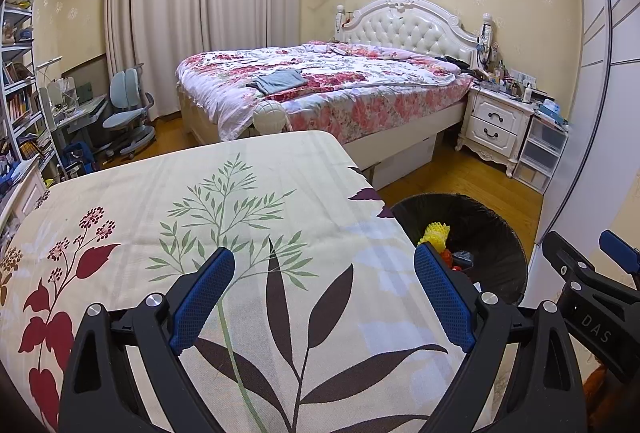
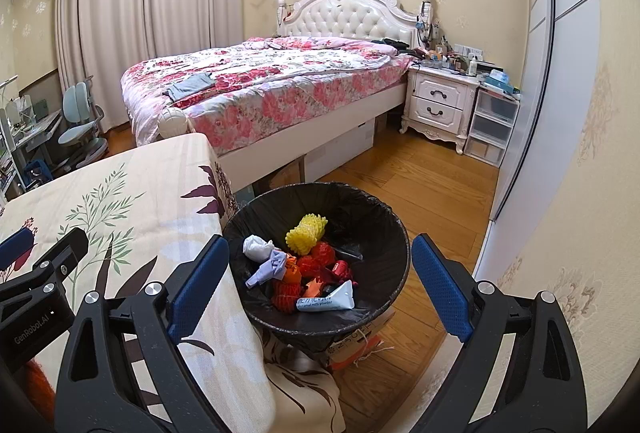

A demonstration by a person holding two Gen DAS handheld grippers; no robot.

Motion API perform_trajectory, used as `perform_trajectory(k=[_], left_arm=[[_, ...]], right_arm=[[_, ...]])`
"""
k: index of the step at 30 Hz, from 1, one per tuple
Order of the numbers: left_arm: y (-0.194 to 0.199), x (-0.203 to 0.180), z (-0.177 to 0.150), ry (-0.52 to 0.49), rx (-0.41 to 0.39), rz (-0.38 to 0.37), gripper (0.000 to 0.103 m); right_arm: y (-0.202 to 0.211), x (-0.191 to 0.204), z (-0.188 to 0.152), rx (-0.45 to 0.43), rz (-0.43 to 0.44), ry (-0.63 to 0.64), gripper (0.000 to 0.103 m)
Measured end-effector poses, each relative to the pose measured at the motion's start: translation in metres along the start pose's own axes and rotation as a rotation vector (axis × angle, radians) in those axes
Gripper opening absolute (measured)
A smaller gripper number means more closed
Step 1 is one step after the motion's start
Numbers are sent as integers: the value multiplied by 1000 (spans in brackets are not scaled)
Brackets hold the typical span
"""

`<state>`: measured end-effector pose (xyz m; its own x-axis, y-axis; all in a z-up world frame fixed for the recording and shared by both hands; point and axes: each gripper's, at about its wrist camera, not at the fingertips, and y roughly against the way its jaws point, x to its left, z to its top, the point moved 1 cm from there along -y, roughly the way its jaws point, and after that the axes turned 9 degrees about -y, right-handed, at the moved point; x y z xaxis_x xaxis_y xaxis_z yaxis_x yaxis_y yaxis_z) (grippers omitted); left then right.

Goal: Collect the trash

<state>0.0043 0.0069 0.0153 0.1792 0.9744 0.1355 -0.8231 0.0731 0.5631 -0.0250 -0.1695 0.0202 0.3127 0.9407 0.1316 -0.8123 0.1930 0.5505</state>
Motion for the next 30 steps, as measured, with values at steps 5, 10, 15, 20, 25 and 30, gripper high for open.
perform_trajectory(k=[5,10,15,20,25,30], left_arm=[[0,0,0,0,-1,0,91],[0,0,0,1,-1,0,91],[0,0,0,1,0,-1,91],[1,0,1,4,0,-6,91],[3,-3,2,-1,-4,-4,91],[8,-4,4,-1,-23,-6,91]], right_arm=[[-1,-1,0,0,0,-1,91],[-1,-1,0,-1,0,-1,91],[-1,-1,0,-1,-1,0,91],[-1,-1,0,-2,-1,-1,91],[-1,-1,0,-1,0,-1,91],[-1,-1,0,-1,0,-1,90]])
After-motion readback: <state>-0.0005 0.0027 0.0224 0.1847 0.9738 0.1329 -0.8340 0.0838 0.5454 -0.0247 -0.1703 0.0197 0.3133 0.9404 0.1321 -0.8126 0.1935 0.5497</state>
